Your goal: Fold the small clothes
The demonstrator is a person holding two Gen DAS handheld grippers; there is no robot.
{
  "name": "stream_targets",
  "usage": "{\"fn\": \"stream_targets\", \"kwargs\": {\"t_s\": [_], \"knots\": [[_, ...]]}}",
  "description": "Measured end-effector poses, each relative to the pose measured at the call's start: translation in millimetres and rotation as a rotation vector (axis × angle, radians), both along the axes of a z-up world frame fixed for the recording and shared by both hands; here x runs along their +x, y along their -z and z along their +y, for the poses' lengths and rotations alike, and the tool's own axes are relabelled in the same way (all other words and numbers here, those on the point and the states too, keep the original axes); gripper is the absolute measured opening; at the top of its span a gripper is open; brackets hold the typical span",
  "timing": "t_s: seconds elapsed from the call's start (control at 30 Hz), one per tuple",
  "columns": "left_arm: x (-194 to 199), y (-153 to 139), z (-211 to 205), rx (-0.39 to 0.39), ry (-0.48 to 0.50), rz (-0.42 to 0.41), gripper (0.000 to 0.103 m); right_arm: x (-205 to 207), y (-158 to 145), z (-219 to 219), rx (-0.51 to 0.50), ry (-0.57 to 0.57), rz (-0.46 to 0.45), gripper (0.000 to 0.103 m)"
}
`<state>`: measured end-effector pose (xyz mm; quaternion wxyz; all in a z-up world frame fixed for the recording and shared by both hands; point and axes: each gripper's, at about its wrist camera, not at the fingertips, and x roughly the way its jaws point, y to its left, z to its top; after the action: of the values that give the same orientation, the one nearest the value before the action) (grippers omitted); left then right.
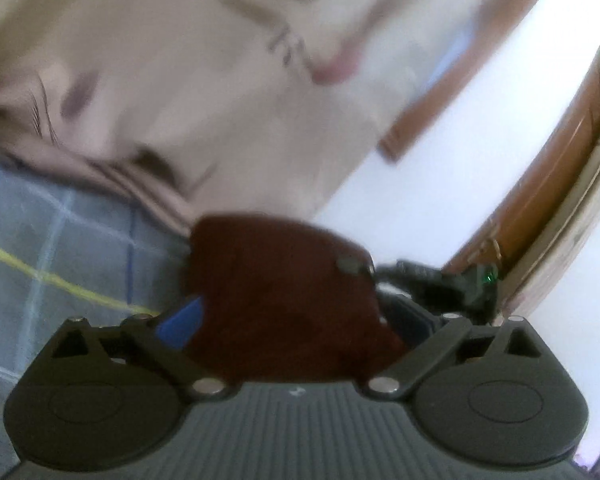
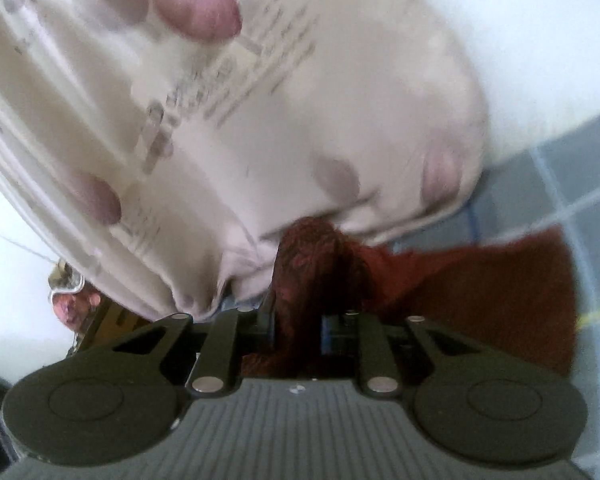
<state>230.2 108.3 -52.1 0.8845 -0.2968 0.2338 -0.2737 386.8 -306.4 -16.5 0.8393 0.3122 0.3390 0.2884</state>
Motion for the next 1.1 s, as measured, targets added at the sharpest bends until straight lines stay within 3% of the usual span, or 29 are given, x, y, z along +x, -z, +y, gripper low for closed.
{"fn": "stream_targets", "kwargs": {"t_s": [0.13,0.33,0.5,0.63,0.77,0.83,1.0,1.1], "knots": [[11.5,15.9,-37.2,0.044,0.073,-0.007,0.1,19.7,12.7,-37.1,-0.031,0.051,0.001,0.023],[23.2,29.5,-88.3,0.105,0.15,-0.011,0.1,32.5,63.3,-76.2,-0.01,0.093,0.041,0.023],[28.8,28.7,-104.1,0.142,0.158,-0.034,0.1,31.4,105.7,-87.1,0.036,0.117,0.071,0.022],[33.9,31.0,-119.6,0.225,0.178,-0.028,0.1,26.2,118.9,-90.7,0.076,0.117,0.057,0.022],[32.9,38.5,-124.8,0.266,0.197,-0.019,0.1,14.7,110.6,-99.1,0.149,0.133,0.013,0.033],[33.6,42.0,-124.9,0.269,0.208,-0.01,0.1,-0.7,98.7,-104.4,0.148,0.155,-0.02,0.048],[36.8,50.1,-129.2,0.279,0.231,0.0,0.102,-62.4,75.4,-114.7,0.208,0.116,-0.087,0.052],[38.6,53.5,-121.8,0.227,0.234,0.007,0.102,-102.1,63.3,-102.3,0.153,0.044,-0.113,0.052]]}}
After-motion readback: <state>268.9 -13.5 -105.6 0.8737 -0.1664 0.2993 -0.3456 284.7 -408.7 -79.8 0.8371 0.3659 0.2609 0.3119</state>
